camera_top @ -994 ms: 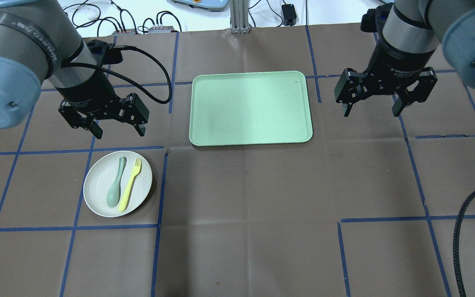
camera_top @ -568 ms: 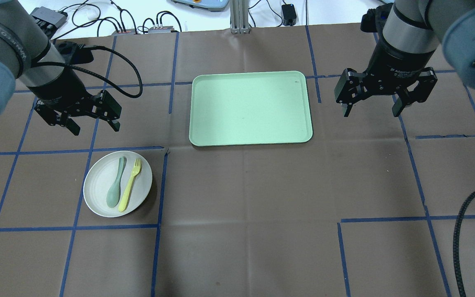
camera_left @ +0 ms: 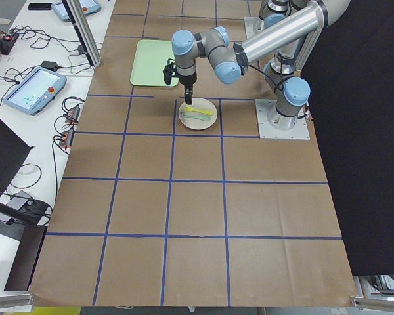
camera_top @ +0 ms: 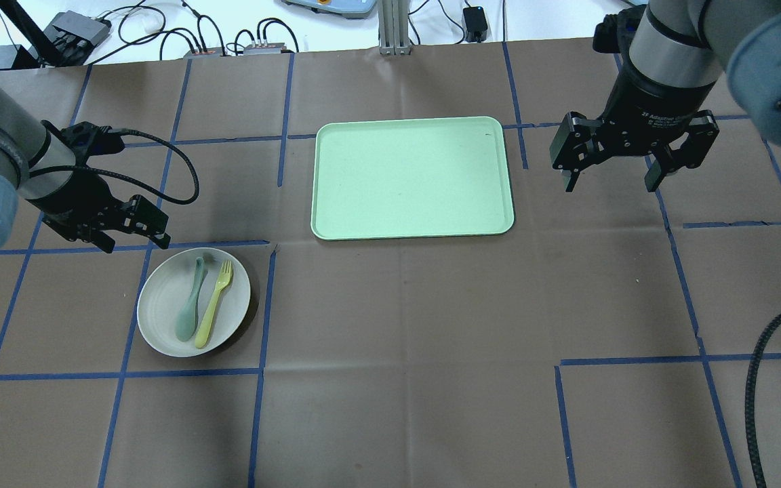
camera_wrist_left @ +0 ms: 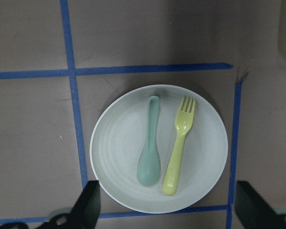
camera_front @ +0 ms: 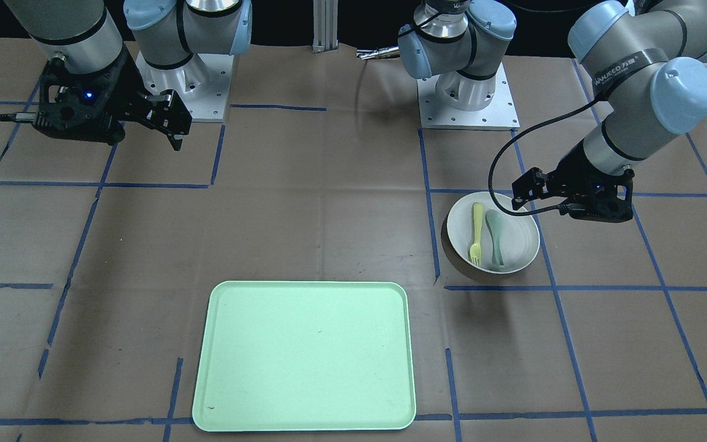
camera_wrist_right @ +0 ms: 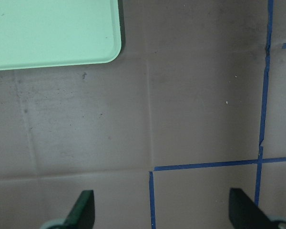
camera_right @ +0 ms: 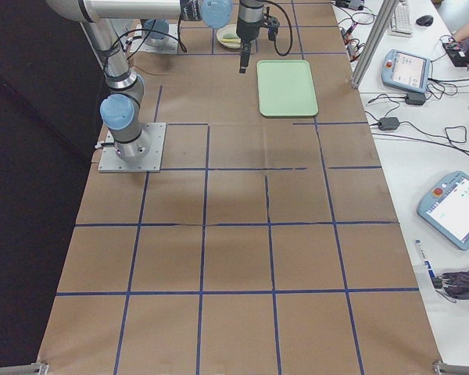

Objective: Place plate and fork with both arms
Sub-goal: 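Move the left gripper down toward the rim of the white plate, then lower the left gripper onto the plate rim and close on it, then slide the gripped plate with the left gripper onto the green tray, then open the left gripper and lift it away from the plate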

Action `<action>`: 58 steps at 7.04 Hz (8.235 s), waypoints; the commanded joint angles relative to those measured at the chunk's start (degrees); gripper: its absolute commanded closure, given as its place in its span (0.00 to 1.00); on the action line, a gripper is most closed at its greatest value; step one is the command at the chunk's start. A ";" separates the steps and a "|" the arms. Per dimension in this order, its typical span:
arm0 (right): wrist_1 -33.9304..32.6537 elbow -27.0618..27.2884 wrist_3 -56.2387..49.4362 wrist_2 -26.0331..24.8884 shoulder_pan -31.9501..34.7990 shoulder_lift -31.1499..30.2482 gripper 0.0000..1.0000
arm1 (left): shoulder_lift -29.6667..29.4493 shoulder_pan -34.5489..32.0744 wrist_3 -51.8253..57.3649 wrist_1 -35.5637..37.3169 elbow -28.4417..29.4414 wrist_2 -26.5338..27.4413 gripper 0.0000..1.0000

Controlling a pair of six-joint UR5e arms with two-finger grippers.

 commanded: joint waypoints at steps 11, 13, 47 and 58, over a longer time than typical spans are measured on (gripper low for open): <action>0.00 0.00 0.00 0.00 0.00 0.00 0.00 | -7.65 18.79 11.43 13.15 -14.54 -12.21 0.04; 0.00 0.00 0.00 0.00 0.00 0.00 0.00 | -7.73 18.88 11.25 15.31 -15.36 -12.03 0.04; 0.00 0.00 0.00 0.00 0.00 0.00 0.00 | -41.65 -25.59 -24.87 9.25 37.11 -16.95 0.87; -0.26 -1.14 -0.79 0.44 0.17 0.52 0.00 | -17.98 -25.77 -24.61 -19.35 36.50 -3.80 0.00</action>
